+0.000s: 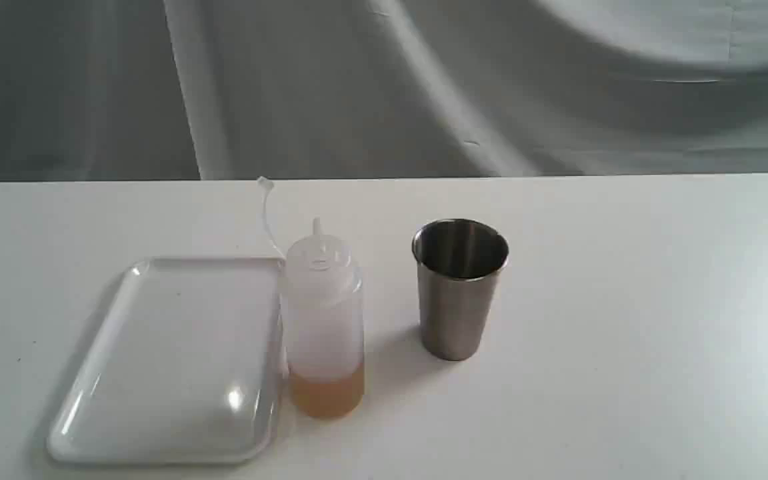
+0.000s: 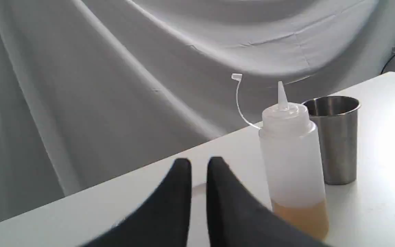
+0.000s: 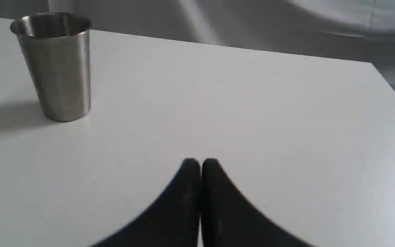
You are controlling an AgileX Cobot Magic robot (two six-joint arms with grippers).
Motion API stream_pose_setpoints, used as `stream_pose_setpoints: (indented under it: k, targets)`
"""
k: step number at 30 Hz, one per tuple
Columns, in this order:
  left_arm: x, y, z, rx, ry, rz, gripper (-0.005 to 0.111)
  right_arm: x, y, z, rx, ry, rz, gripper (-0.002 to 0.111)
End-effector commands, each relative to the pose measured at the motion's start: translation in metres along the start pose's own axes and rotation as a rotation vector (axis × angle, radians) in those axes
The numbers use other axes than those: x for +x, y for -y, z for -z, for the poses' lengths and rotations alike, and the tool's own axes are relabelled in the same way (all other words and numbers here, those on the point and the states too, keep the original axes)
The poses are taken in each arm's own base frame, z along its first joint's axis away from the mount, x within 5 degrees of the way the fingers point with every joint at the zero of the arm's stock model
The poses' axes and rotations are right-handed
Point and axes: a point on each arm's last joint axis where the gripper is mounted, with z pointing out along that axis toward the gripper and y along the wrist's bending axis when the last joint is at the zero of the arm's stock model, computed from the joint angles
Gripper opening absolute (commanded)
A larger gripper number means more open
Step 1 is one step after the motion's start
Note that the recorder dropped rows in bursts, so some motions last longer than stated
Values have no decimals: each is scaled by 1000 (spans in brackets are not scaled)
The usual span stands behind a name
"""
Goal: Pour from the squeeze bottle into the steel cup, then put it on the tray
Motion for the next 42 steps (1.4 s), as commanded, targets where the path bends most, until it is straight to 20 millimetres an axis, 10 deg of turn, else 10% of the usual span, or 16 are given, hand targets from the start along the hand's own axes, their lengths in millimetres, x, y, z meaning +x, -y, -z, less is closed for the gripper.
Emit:
stream_pose_setpoints:
  k: [1,34,42]
  targets:
    - [1,0,0,0,-1,5,8,1,0,0,6,1,-12,0]
    - [1,0,0,0,-1,5,8,-17,-1,2,-10,202,-13,0]
    - [1,0,0,0,-1,5,8,-34,-1,7,-77,385,-367,0]
